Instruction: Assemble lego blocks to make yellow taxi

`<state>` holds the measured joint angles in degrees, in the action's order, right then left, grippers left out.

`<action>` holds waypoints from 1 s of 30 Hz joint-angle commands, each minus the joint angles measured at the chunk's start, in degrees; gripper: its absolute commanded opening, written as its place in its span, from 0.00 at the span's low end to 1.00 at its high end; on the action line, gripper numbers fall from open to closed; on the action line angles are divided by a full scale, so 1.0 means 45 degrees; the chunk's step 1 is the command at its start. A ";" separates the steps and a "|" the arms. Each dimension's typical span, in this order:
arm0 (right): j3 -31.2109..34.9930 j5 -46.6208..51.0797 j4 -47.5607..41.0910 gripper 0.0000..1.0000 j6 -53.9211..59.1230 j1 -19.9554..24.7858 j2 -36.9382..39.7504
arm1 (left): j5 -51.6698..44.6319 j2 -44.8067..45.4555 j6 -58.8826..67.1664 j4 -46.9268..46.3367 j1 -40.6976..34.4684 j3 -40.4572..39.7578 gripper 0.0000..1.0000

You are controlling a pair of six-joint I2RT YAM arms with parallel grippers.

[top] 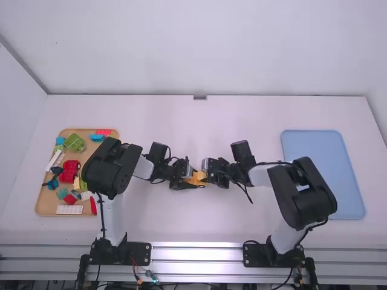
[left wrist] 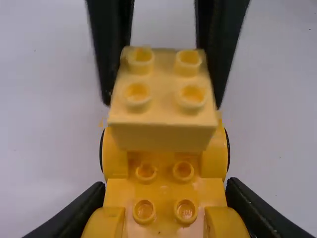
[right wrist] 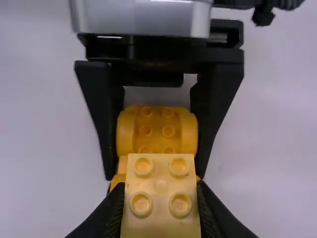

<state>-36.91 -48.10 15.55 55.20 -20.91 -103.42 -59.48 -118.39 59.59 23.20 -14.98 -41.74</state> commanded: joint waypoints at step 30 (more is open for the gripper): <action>-0.0141 -0.0345 0.0461 0.27 -0.0505 -0.0107 -0.0879 | -0.0330 -0.0097 -0.0049 -0.0049 -0.0097 -0.0175 0.52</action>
<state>-36.93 -49.32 17.87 52.88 -21.17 -106.24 -59.51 -118.39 59.61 23.14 -15.00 -41.74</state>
